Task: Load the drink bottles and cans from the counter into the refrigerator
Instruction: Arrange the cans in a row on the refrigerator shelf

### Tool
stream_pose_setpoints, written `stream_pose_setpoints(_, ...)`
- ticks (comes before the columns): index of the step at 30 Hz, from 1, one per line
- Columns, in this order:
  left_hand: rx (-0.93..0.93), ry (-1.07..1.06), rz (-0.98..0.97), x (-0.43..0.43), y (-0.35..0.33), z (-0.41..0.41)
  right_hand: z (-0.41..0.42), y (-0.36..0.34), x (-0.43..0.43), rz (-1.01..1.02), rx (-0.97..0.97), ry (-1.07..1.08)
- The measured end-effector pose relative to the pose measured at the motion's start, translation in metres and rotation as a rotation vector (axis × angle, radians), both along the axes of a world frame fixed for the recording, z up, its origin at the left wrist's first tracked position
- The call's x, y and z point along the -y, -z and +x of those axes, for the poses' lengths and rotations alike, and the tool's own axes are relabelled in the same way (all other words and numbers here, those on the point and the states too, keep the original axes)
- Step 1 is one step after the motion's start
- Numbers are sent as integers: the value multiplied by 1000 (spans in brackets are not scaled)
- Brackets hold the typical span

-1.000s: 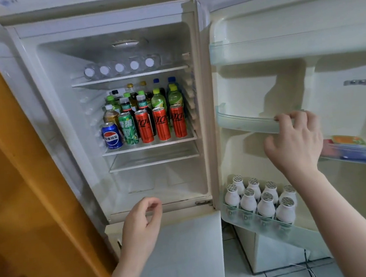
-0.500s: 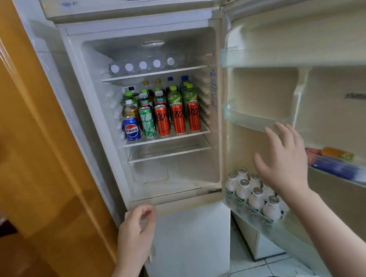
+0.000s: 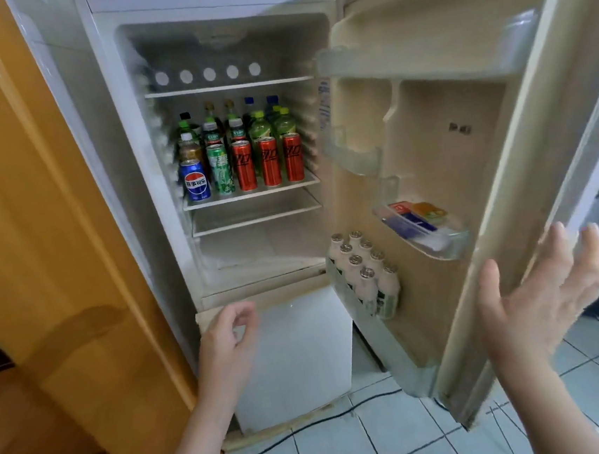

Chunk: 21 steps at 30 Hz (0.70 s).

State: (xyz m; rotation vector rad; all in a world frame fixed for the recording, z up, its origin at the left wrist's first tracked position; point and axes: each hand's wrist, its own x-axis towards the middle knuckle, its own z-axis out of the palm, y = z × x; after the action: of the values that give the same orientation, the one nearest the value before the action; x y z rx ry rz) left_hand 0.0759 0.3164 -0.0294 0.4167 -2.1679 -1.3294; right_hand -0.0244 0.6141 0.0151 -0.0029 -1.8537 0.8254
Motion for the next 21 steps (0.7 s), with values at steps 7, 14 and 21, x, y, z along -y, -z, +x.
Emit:
stream_pose_setpoints(7,-35,23,47,11,6,35,40,9,47,-184,122,-281)
stream_pose_setpoints(14,-41,30,110,31,10,46,64,14,99,-62,36,-520)
stream_pose_setpoints(21,-53,67,136,43,9,30,46,9,159,42,33,-859)
